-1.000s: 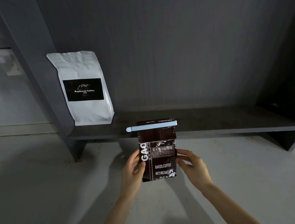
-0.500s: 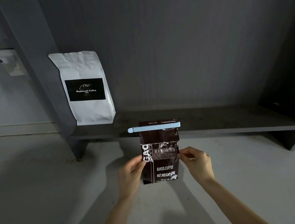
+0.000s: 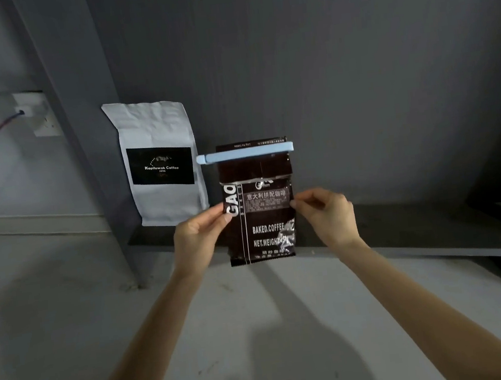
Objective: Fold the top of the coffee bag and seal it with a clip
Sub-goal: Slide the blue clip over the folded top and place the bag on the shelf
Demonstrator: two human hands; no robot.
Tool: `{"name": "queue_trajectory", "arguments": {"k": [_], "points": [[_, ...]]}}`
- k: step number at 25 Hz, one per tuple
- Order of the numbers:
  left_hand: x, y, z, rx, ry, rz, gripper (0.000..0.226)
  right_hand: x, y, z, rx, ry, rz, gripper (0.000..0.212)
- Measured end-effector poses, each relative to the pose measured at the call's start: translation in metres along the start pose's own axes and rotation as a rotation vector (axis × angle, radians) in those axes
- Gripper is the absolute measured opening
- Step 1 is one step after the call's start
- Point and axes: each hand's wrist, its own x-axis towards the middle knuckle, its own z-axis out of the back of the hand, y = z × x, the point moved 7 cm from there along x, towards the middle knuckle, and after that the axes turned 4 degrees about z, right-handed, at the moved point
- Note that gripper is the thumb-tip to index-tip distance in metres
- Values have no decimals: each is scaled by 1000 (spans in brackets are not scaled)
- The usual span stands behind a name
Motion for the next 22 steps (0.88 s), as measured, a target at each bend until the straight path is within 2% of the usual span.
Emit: {"name": "queue_trajectory", "arguments": {"k": [5, 10, 14, 22], "points": [[45, -10, 10, 5, -74, -5, 32, 37, 14, -22, 15, -7, 37, 7], [72, 4, 16, 42, -163, 0, 31, 60, 5, -49, -9, -26, -10, 9], [78, 24, 14, 142, -129, 52, 30, 58, -19, -71, 53, 25, -144, 9], [76, 24, 16, 199, -165, 41, 28, 52, -16, -69, 55, 5, -143, 12]]}}
